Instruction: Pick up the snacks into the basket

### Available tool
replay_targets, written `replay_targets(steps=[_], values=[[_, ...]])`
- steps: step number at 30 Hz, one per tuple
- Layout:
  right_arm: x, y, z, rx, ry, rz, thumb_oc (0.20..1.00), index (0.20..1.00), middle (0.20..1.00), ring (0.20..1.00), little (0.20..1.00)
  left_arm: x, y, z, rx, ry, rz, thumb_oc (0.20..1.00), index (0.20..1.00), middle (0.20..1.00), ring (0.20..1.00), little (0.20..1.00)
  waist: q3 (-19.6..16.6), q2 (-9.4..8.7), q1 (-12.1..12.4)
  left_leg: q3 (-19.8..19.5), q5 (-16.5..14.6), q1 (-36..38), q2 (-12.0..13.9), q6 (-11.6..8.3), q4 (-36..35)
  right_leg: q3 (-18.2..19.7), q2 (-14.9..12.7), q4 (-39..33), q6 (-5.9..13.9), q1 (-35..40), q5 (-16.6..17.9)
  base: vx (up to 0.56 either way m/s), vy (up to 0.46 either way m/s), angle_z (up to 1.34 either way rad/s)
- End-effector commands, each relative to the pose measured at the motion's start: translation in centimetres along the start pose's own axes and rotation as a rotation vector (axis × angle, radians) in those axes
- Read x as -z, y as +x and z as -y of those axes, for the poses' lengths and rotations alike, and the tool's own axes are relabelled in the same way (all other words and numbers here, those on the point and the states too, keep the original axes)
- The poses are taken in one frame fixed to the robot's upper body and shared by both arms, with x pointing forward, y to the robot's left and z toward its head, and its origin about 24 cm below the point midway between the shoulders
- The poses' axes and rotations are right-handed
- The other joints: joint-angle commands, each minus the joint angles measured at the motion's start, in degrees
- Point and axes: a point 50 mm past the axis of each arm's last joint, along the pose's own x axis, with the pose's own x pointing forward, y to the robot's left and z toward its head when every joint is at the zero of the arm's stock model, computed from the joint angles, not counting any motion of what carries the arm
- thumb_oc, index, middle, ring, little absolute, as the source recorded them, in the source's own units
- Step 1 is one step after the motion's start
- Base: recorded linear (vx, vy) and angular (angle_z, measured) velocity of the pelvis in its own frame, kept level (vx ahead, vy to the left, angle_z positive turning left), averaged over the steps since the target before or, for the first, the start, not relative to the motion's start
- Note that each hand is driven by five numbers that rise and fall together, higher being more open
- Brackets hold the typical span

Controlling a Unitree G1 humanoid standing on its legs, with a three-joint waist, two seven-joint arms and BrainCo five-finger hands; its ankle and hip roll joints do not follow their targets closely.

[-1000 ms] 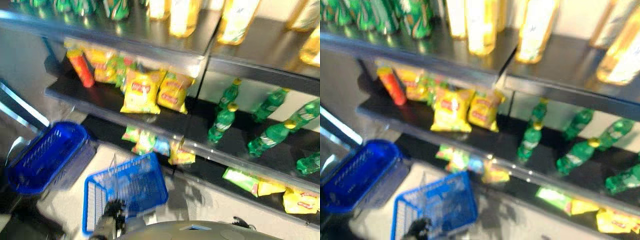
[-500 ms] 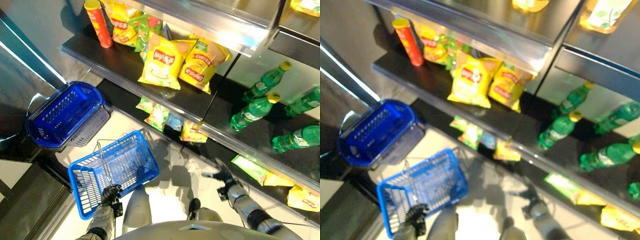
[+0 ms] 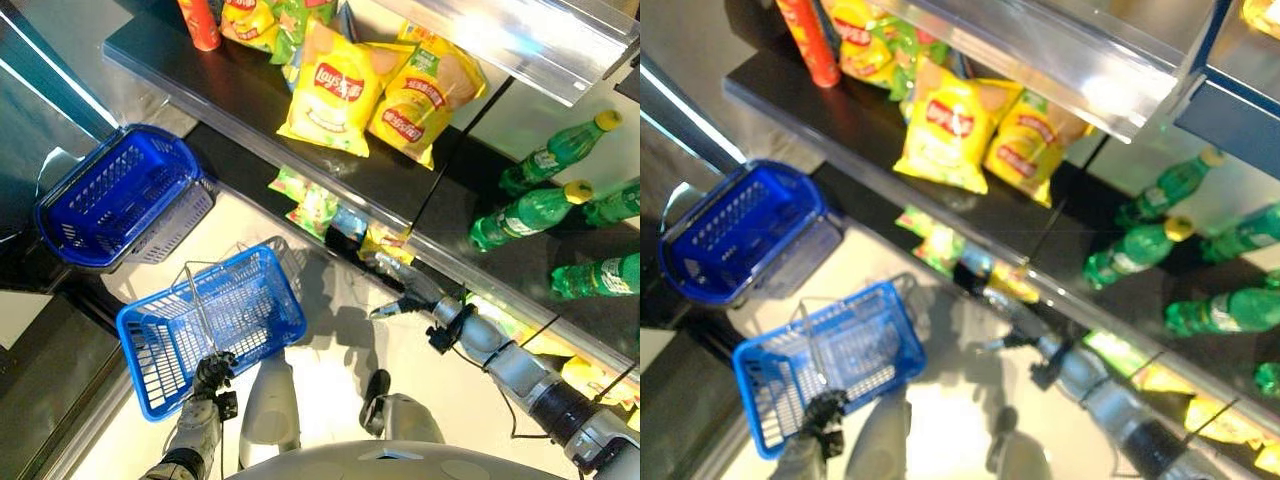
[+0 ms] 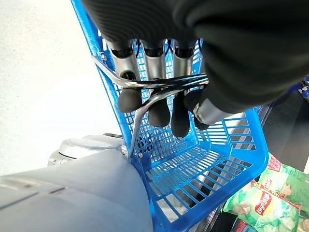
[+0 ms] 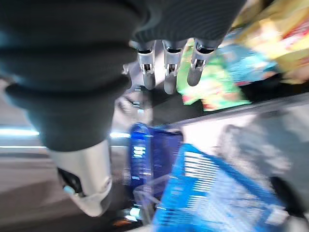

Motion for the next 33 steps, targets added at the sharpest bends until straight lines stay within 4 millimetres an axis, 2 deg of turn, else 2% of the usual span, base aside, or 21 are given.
replay_targets(steps=[1, 6, 7, 8, 12, 17, 21, 23, 25, 28, 29, 30, 33], values=[[-4.9, 0.4, 1.7, 0.121, 0.069, 0.276, 1.0, 1.0, 1.0, 1.0, 1.0, -0.1, 0.0, 0.8, -0.001, -0.022, 0.022, 0.2, 0.2, 0.2, 0.2, 0.2, 0.64, -0.85, -0.46, -0.95, -4.27, 1.02, -0.71, 3.73, 2.67, 0.23, -0.79, -0.96, 1.31, -5.85, 10.38, 0.0, 0.0, 0.0], [-7.6, 0.2, 2.6, 0.282, 0.226, 0.46, 1.0, 1.0, 1.0, 1.0, 1.0, -0.3, 0.0, 0.9, -0.034, -0.043, 0.028, 0.2, 0.2, 0.2, 0.2, 0.2, 1.58, -0.24, -0.76, -1.06, -4.1, 0.31, -0.98, 3.86, 2.83, -0.02, -0.98, -0.54, 1.42, -6.6, 10.54, 0.0, 0.0, 0.0], [-7.6, 0.2, 2.6, 0.282, 0.226, 0.46, 1.0, 1.0, 1.0, 1.0, 1.0, -0.3, 0.0, 0.9, -0.034, -0.043, 0.028, 0.2, 0.2, 0.2, 0.2, 0.2, 1.58, -0.25, -0.76, -1.07, -4.1, 0.29, -0.99, 3.86, 2.85, -0.03, -0.98, -0.52, 1.42, -6.61, 10.53, 0.0, 0.0, 0.0], [-8.6, 0.1, 3.0, 0.356, 0.265, 0.527, 1.0, 1.0, 1.0, 1.0, 1.0, -0.3, 0.0, 0.9, -0.053, -0.051, 0.028, 0.2, 0.2, 0.2, 0.2, 0.2, 1.94, 0.04, -0.87, -1.11, -3.98, -0.06, -1.01, 3.87, 2.88, -0.02, -0.97, -0.41, 1.4, -6.89, 10.48, 0.0, 0.0, 0.0], [-8.8, 0.9, 3.4, 0.479, 0.305, 0.564, 1.0, 1.0, 1.0, 1.0, 1.0, -0.3, -0.1, 1.1, -0.065, -0.058, 0.032, 0.2, 0.2, 0.2, 0.2, 0.2, 2.52, 0.67, -0.82, -1.26, -3.77, -0.47, -1.17, 3.99, 2.78, -0.08, -1.08, -0.1, 1.35, -7.6, 10.68, 0.0, 0.0, 0.0], [-9.6, 3.8, 3.7, 0.678, 0.271, 0.56, 1.0, 1.0, 1.0, 1.0, 1.0, -0.9, -0.1, 2.4, -0.071, -0.064, 0.059, 0.2, 0.2, 0.2, 0.2, 0.2, 3.74, 1.89, -0.29, -1.12, -3.45, -1.38, -1.54, 4.3, 2.63, 0.16, -1.32, 0.39, 1.22, -8.9, 10.91, -0.01, 0.005, 0.0], [-10.1, 6.1, 3.8, 0.775, 0.293, 0.537, 1.0, 1.0, 1.0, 1.0, 1.0, -1.8, 0.0, 3.2, -0.065, -0.05, 0.093, 0.2, 0.2, 0.2, 0.2, 0.2, 4.76, 2.75, 0.49, -1.12, -3.12, -2.24, -1.88, 4.39, 2.6, 0.12, -1.56, 0.48, 1.2, -9.69, 11.08, 0.0, 0.0, 0.0], [-10.3, 6.6, 3.9, 0.784, 0.324, 0.535, 1.0, 1.0, 1.0, 1.0, 1.0, -2.0, 0.1, 3.3, -0.068, -0.053, 0.096, 0.2, 0.2, 0.2, 0.2, 0.2, 4.77, 2.9, 0.55, -1.21, -2.92, -2.66, -1.94, 4.45, 2.49, 0.16, -1.53, 0.41, 1.13, -10.19, 11.26, 0.0, 0.0, 0.0], [-11.3, 8.1, 4.0, 0.821, 0.341, 0.537, 1.0, 1.0, 1.0, 1.0, 1.0, -2.3, 0.2, 3.6, -0.064, -0.041, 0.105, 0.2, 0.2, 0.2, 0.2, 0.2, 5.26, 3.37, 0.99, -1.24, -2.84, -3.23, -2.12, 4.61, 2.29, 0.2, -1.76, 0.38, 1.18, -11.01, 11.6, 0.0, 0.005, 0.02], [-12.4, 9.0, 4.5, 0.844, 0.343, 0.557, 1.0, 1.0, 1.0, 1.0, 1.0, -2.7, 0.2, 3.7, -0.064, -0.039, 0.118, 0.2, 0.2, 0.2, 0.2, 0.2, 5.7, 3.58, 1.29, -1.17, -2.8, -3.61, -2.29, 4.72, 2.24, 0.34, -1.82, 0.43, 1.18, -11.51, 11.84, 0.0, 0.0, 0.0], [-13.7, 9.9, 5.0, 0.874, 0.342, 0.58, 1.0, 1.0, 1.0, 1.0, 1.0, -3.0, 0.3, 3.7, -0.064, -0.034, 0.13, 0.2, 0.2, 0.2, 0.2, 0.2, 6.19, 3.74, 1.76, -1.08, -2.93, -4.14, -2.6, 4.83, 2.37, 0.64, -1.88, 0.53, 1.17, -12.04, 11.91, 0.0, 0.0, 0.0], [-13.7, 9.9, 5.0, 0.875, 0.342, 0.581, 1.0, 1.0, 1.0, 1.0, 1.0, -3.0, 0.3, 3.8, -0.064, -0.034, 0.13, 0.2, 0.2, 0.2, 0.2, 0.2, 6.07, 3.76, 1.74, -1.13, -2.82, -4.31, -2.59, 4.83, 2.32, 0.58, -1.84, 0.41, 1.15, -12.15, 12.04, 0.0, 0.0, 0.0], [-15.9, 10.9, 6.1, 0.917, 0.354, 0.628, 1.0, 1.0, 1.0, 1.0, 1.0, -3.3, 0.3, 4.0, -0.058, -0.032, 0.143, 0.2, 0.2, 0.2, 0.2, 0.2, 6.68, 3.8, 2.15, -1.19, -2.95, -5.32, -2.91, 5.0, 2.47, 0.88, -1.84, 0.5, 1.12, -13.05, 12.16, 0.01, 0.002, 0.01]])
